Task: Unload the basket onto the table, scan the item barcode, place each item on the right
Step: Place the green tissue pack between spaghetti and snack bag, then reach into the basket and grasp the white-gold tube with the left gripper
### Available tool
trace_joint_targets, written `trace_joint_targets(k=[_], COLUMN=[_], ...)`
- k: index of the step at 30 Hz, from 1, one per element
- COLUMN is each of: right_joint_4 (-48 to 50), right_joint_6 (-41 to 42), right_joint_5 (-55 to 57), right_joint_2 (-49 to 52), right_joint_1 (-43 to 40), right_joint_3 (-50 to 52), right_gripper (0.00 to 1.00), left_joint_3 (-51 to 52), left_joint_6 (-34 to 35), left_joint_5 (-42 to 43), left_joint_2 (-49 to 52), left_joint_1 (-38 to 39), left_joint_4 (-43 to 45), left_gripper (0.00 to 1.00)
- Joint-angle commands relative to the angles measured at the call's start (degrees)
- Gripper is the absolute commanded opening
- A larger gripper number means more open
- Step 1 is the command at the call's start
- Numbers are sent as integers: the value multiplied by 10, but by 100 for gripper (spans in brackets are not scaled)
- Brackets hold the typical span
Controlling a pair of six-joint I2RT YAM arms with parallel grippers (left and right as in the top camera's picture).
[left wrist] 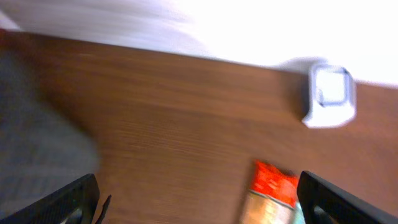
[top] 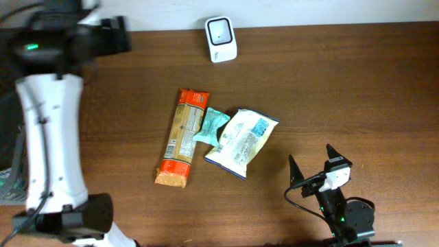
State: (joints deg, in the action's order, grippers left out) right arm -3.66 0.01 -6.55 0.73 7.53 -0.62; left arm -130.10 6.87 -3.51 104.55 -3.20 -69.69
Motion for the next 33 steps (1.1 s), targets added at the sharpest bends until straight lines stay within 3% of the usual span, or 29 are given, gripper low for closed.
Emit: trace_joint_targets(k=[1, 7, 11, 16, 22, 29, 33], right_joint_4=[-2, -2, -2, -2, -2, -2, -2], right_joint_6=[2, 2, 2, 2, 2, 2, 2], right_joint_5=[3, 3, 3, 3, 3, 3, 3], right_joint_2=[-4, -4, -4, -4, -4, -4, -4], right_joint_1=[-4, -4, -4, -4, -4, -4, -4], right_joint_3=[3, 3, 3, 3, 3, 3, 3], right_gripper=[99, 99, 99, 99, 99, 99, 99], left_joint_3=[-2, 13, 69, 186, 232, 232, 233], left_joint_6=[-1, -1, -10, -132, -266, -449, -473], left_joint_5=[-6, -5, 1, 122, 137, 283, 299], left_joint_2=[-4, -2, 6, 38, 113, 212, 240], left_joint_1=[-114, -292, -361, -435, -450, -450, -450], left_joint_4=[-16, -34, -30, 26, 63, 26, 16], left_gripper=[99, 99, 100, 100, 99, 94, 92])
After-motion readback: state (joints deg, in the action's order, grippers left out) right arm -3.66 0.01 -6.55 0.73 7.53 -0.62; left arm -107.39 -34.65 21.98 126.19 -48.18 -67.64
